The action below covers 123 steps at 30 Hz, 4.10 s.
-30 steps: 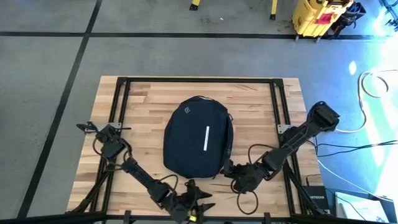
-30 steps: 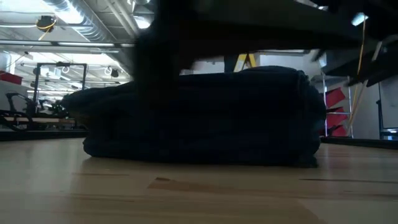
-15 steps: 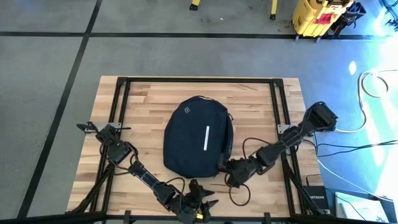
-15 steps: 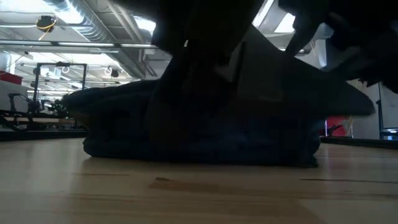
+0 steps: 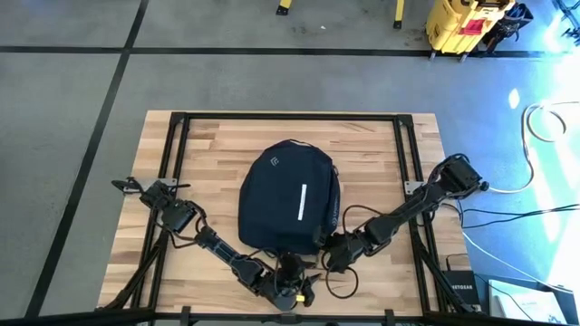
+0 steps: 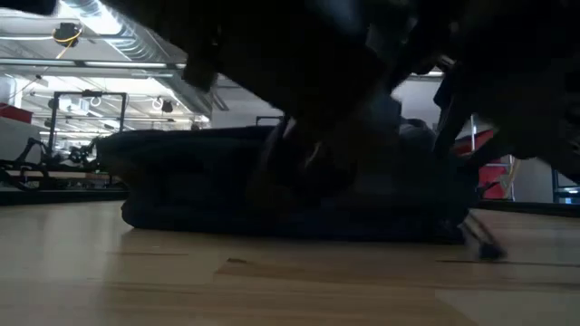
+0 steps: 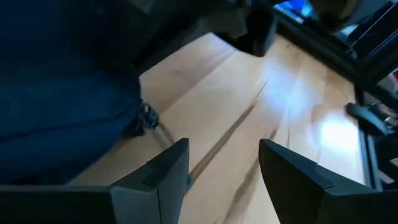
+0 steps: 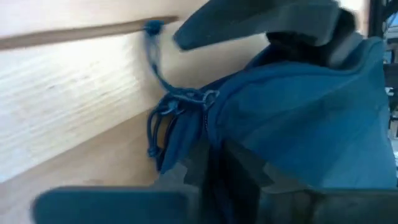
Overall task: Unpack backpack
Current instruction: Open the black backpack
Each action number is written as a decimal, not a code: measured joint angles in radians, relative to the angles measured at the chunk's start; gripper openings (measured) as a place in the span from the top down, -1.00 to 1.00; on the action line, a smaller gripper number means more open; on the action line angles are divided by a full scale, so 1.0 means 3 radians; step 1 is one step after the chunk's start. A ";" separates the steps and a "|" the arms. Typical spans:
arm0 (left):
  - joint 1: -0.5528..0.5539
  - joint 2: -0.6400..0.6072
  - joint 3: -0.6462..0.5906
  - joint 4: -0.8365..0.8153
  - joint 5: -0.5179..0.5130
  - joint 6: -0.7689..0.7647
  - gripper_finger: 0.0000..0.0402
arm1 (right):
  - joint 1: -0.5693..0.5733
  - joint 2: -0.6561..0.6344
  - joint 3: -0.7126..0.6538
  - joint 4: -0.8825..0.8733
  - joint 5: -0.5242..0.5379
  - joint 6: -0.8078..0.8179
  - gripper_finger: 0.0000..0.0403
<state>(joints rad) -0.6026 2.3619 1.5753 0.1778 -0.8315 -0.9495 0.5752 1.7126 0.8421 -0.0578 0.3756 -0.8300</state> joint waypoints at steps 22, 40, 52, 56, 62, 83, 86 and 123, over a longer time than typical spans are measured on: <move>-0.0417 -0.0003 -0.0003 0.0016 -0.1435 -0.1046 0.17 | 0.0121 -0.0029 0.0433 -0.0223 0.0203 0.0308 1.00; -0.0319 -0.0006 -0.0003 0.0108 -0.1231 -0.1518 0.22 | 0.0110 -0.0033 0.0662 -0.0249 0.0198 0.0318 1.00; -0.0541 -0.0006 -0.0004 0.0132 -0.1497 -0.1075 0.22 | 0.0111 -0.0033 0.0662 -0.0271 0.0169 0.0322 1.00; -0.0515 -0.0006 -0.0004 0.0136 -0.1574 -0.0914 0.22 | 0.0110 -0.0033 0.0662 -0.0271 0.0114 0.0367 1.00; -0.0356 -0.0006 -0.0004 0.0067 -0.1232 -0.0644 0.22 | 0.0112 -0.0033 0.0662 -0.0267 0.0109 0.0382 1.00; -0.0566 -0.0006 -0.0004 -0.0042 -0.1714 0.0061 0.22 | 0.0114 -0.0033 0.0662 -0.0271 0.0107 0.0392 1.00; -0.0580 -0.0006 -0.0004 -0.0074 -0.1694 0.0187 0.22 | 0.0114 -0.0033 0.0662 -0.0268 0.0105 0.0389 1.00; -0.0373 -0.0006 -0.0004 0.0019 -0.1721 0.0139 0.22 | 0.0113 -0.0033 0.0858 -0.0521 0.0109 0.0331 1.00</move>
<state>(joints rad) -0.7145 2.3600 1.5742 0.1835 -1.3479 -0.9077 0.6090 1.7027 1.0996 -0.2142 0.4084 -0.7308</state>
